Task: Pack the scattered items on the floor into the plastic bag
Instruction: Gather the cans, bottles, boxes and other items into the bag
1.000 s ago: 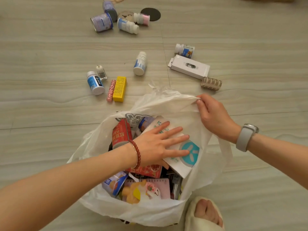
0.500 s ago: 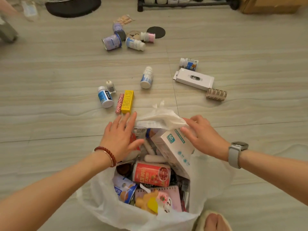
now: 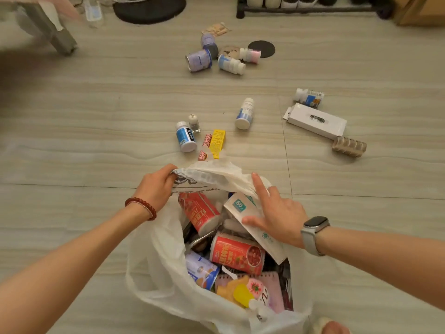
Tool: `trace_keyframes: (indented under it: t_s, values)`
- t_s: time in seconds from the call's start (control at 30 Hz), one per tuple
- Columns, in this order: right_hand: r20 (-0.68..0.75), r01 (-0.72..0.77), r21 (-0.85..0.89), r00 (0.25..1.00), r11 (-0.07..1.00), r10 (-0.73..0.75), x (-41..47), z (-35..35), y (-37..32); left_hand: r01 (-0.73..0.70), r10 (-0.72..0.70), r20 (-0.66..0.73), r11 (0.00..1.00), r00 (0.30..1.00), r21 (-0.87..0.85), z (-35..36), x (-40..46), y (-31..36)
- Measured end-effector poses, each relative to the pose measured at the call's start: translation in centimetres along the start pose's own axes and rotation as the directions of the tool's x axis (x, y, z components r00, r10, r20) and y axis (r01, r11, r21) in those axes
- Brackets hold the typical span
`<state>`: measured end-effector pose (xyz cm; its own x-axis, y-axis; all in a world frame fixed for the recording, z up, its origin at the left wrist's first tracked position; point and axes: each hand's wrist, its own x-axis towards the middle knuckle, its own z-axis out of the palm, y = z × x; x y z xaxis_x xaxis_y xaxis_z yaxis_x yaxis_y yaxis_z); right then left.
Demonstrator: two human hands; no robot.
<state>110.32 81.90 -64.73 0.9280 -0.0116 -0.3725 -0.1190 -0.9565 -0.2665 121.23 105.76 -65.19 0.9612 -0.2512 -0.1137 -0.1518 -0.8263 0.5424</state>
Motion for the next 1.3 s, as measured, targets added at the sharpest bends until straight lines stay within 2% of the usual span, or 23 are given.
trace_keyframes:
  t_s: [0.17,0.33,0.43,0.53,0.6,0.67,0.73,0.8,0.9,1.0,1.13,1.2,1.3]
  values:
    - [0.031,0.126,0.009,0.991,0.992,-0.127,4.1,-0.1,-6.1,0.145,-0.136,-0.173,0.988,0.975,0.044,-4.1,-1.7,-4.7]
    - [0.008,0.256,0.071,0.966,0.964,-0.257,7.7,1.6,-13.4,0.35,-0.286,-0.348,0.927,0.893,0.136,-8.0,-4.2,-9.8]
    - [-0.005,0.306,0.156,0.951,0.939,-0.309,8.7,3.3,-16.5,0.436,-0.372,-0.34,0.89,0.864,0.136,-9.5,-4.8,-11.3]
    - [0.027,0.365,0.173,0.927,0.915,-0.375,9.3,4.0,-17.5,0.48,-0.441,-0.224,0.861,0.869,0.17,-10.1,-4.9,-12.2]
    - [0.038,0.406,0.132,0.91,0.904,-0.414,9.7,3.7,-17.3,0.422,-0.384,-0.184,0.867,0.905,0.266,-10.3,-4.9,-12.3]
    - [0.053,0.421,0.088,0.903,0.903,-0.426,10.0,3.0,-17.2,0.25,-0.206,-0.17,0.918,0.964,0.308,-10.3,-4.3,-11.8]
    - [0.087,0.424,0.051,0.9,0.904,-0.427,10.2,2.1,-17.2,0.094,-0.057,-0.124,0.942,0.991,0.322,-10.1,-3.2,-10.9]
    - [0.165,0.466,0.043,0.869,0.884,-0.466,10.3,1.1,-17.0,0.025,-0.01,-0.047,0.944,0.999,0.33,-9.7,-1.3,-10.1]
    - [0.299,0.514,0.003,0.818,0.858,-0.491,10.9,-1.7,-16.3,0.034,-0.049,0.04,0.95,0.998,0.311,-9.2,2.5,-9.0]
    - [0.3,0.41,-0.041,0.875,0.911,-0.38,12.2,-5.3,-15.5,0.069,-0.095,0.097,0.967,0.991,0.246,-9.5,5.9,-7.7]
    - [0.128,0.111,0.018,0.985,0.994,-0.113,15.0,-8.3,-14.2,0.184,-0.187,0.084,0.982,0.979,0.038,-10.7,7.1,-5.1]
    - [0.093,-0.013,0.039,0.996,0.999,0.009,16.4,-8.8,-13.1,0.223,-0.22,0.081,0.975,0.972,-0.021,-10.6,7.4,-3.9]
    - [0.096,-0.144,0.044,0.986,0.989,0.139,19.0,-8.1,-10.9,0.219,-0.221,0.149,0.975,0.964,0.027,-8.8,9.0,-2.7]
